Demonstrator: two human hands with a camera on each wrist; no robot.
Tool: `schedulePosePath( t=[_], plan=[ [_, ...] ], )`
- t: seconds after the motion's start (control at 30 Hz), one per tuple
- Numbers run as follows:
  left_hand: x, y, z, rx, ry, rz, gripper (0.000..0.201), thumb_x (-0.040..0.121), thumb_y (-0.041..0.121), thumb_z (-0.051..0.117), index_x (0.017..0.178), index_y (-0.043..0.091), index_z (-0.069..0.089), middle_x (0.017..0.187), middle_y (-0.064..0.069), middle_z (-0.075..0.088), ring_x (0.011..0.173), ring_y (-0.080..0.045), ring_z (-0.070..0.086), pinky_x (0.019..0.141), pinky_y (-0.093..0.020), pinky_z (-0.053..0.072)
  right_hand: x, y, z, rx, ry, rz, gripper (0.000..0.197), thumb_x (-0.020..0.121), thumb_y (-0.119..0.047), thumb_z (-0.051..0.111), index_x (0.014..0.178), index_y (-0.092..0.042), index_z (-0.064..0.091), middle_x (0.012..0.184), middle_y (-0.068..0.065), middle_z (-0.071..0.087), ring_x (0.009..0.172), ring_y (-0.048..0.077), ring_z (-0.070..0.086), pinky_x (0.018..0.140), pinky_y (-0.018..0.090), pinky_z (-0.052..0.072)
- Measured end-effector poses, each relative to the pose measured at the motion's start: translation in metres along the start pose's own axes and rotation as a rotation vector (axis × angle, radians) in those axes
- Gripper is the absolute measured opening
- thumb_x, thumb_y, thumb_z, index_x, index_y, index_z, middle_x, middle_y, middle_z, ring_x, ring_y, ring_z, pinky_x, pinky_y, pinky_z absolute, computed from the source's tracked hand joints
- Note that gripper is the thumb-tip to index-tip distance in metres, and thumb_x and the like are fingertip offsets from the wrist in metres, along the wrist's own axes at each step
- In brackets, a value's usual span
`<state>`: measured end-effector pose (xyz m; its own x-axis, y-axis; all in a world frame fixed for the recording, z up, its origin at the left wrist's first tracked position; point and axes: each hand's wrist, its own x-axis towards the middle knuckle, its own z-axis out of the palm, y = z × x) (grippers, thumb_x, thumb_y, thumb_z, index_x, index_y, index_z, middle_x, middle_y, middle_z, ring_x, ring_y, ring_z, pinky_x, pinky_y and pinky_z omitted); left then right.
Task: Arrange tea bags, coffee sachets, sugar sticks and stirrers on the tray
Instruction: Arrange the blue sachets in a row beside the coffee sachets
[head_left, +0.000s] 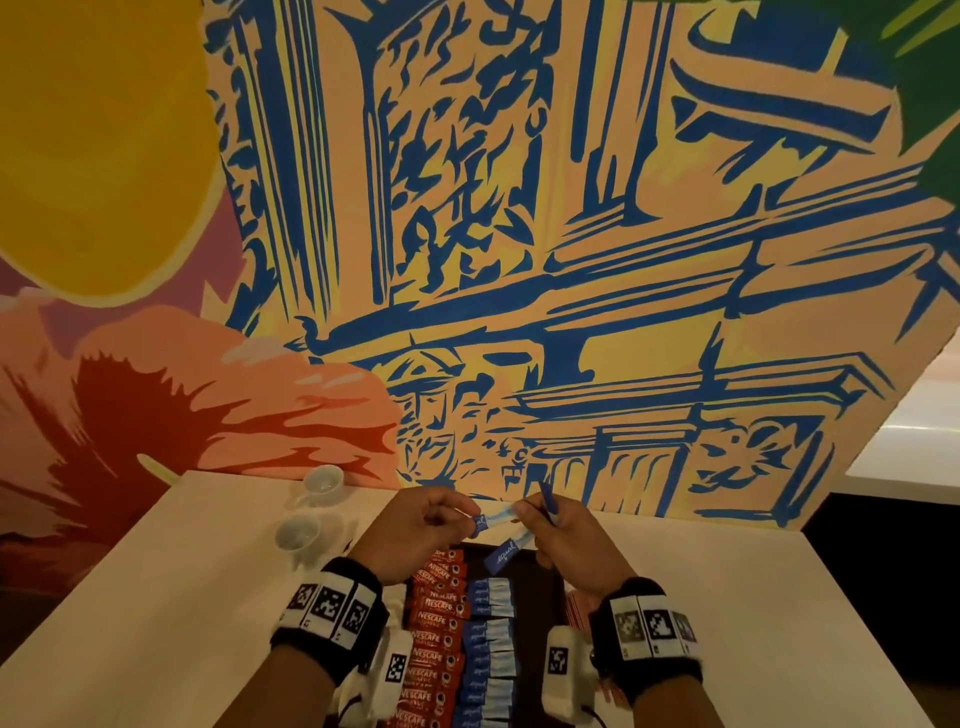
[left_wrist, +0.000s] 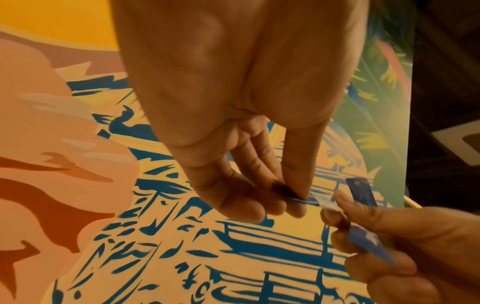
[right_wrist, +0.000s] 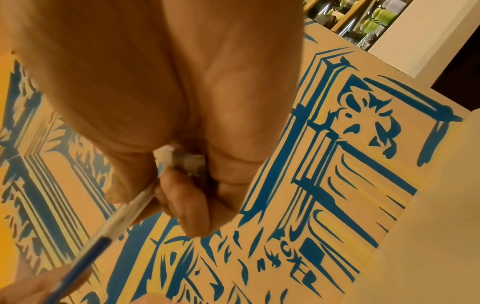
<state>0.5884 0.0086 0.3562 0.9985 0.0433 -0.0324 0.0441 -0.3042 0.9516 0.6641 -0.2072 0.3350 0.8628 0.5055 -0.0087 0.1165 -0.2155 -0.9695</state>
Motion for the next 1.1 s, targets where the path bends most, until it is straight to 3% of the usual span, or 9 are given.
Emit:
schedulePosePath(
  t=[0.13, 0.3, 0.4, 0.53, 0.6, 0.67, 0.8, 0.97, 1.1],
  plan=[
    [0.013, -0.015, 0.000, 0.144, -0.001, -0.030, 0.013, 0.091, 0.012, 0.071, 0.101, 0.019, 0.076, 0.090, 0.005, 0.076, 0.087, -0.007, 0.070, 0.075, -0.016, 0.051, 0.003, 0.022, -0.007, 0.085, 0.144, 0.105, 0.027, 0.102, -0.026, 0.059, 0.093, -0.004, 0.072, 0.050, -0.011, 0.042, 0.045, 0.010, 0.034, 0.049, 0.026, 0.031],
    [0.035, -0.039, -0.001, 0.164, 0.043, -0.164, 0.013, 0.088, 0.008, 0.072, 0.088, 0.021, 0.074, 0.087, 0.003, 0.073, 0.078, -0.006, 0.066, 0.067, -0.015, 0.046, 0.005, 0.062, -0.013, 0.131, 0.187, 0.240, 0.024, 0.101, -0.023, 0.060, 0.094, -0.008, 0.077, 0.055, 0.003, 0.057, 0.056, 0.021, 0.055, 0.067, 0.037, 0.049],
    [0.048, -0.054, 0.005, 0.079, 0.047, -0.221, 0.008, 0.090, 0.009, 0.071, 0.092, 0.017, 0.073, 0.089, -0.001, 0.074, 0.077, -0.011, 0.065, 0.065, -0.019, 0.048, 0.009, 0.081, -0.010, 0.140, 0.241, 0.302, 0.019, 0.099, -0.018, 0.063, 0.094, -0.010, 0.079, 0.055, 0.004, 0.057, 0.056, 0.021, 0.054, 0.065, 0.034, 0.048],
    [0.069, -0.077, 0.023, 0.048, -0.011, -0.272, 0.008, 0.092, 0.011, 0.070, 0.098, 0.012, 0.075, 0.096, -0.005, 0.074, 0.077, -0.008, 0.065, 0.062, -0.014, 0.048, 0.026, 0.113, -0.003, 0.049, 0.229, 0.406, 0.022, 0.099, -0.032, 0.064, 0.090, -0.020, 0.081, 0.054, -0.001, 0.054, 0.055, 0.018, 0.048, 0.062, 0.036, 0.040],
    [0.081, -0.093, 0.029, 0.064, 0.000, -0.294, 0.010, 0.092, 0.009, 0.069, 0.101, 0.010, 0.074, 0.100, -0.010, 0.073, 0.076, -0.013, 0.064, 0.060, -0.013, 0.049, 0.034, 0.135, -0.002, 0.036, 0.211, 0.505, 0.027, 0.098, -0.044, 0.062, 0.089, -0.028, 0.082, 0.054, -0.006, 0.056, 0.061, 0.020, 0.051, 0.068, 0.040, 0.043],
    [0.095, -0.112, 0.032, 0.091, -0.004, -0.330, 0.013, 0.093, 0.007, 0.068, 0.104, 0.007, 0.074, 0.101, -0.012, 0.073, 0.077, -0.021, 0.065, 0.061, -0.016, 0.053, 0.039, 0.151, -0.001, 0.063, 0.197, 0.578, 0.025, 0.099, -0.041, 0.060, 0.089, -0.034, 0.081, 0.058, -0.008, 0.061, 0.069, 0.021, 0.058, 0.080, 0.044, 0.050],
    [0.118, -0.153, 0.033, 0.201, -0.058, -0.406, 0.016, 0.090, 0.002, 0.067, 0.094, 0.014, 0.076, 0.097, -0.012, 0.075, 0.086, -0.035, 0.070, 0.075, -0.042, 0.060, 0.055, 0.166, 0.001, 0.122, 0.159, 0.647, 0.019, 0.102, -0.013, 0.058, 0.114, -0.014, 0.073, 0.081, 0.003, 0.062, 0.079, 0.019, 0.065, 0.099, 0.046, 0.054],
    [0.143, -0.189, 0.038, 0.367, -0.016, -0.466, 0.009, 0.086, 0.007, 0.072, 0.088, 0.014, 0.077, 0.096, -0.005, 0.073, 0.087, -0.024, 0.067, 0.055, -0.014, 0.045, 0.089, 0.195, 0.008, -0.074, 0.129, 0.615, 0.016, 0.098, -0.017, 0.066, 0.088, -0.024, 0.076, 0.077, 0.000, 0.066, 0.076, 0.019, 0.063, 0.091, 0.050, 0.058],
    [0.166, -0.211, 0.047, 0.479, -0.025, -0.477, 0.022, 0.089, 0.007, 0.067, 0.076, 0.022, 0.075, 0.098, -0.004, 0.074, 0.093, -0.024, 0.068, 0.068, -0.024, 0.054, 0.115, 0.211, 0.016, -0.271, 0.070, 0.558, 0.019, 0.101, -0.017, 0.060, 0.111, -0.008, 0.074, 0.094, 0.010, 0.069, 0.088, 0.026, 0.060, 0.084, 0.043, 0.052]
  ],
)
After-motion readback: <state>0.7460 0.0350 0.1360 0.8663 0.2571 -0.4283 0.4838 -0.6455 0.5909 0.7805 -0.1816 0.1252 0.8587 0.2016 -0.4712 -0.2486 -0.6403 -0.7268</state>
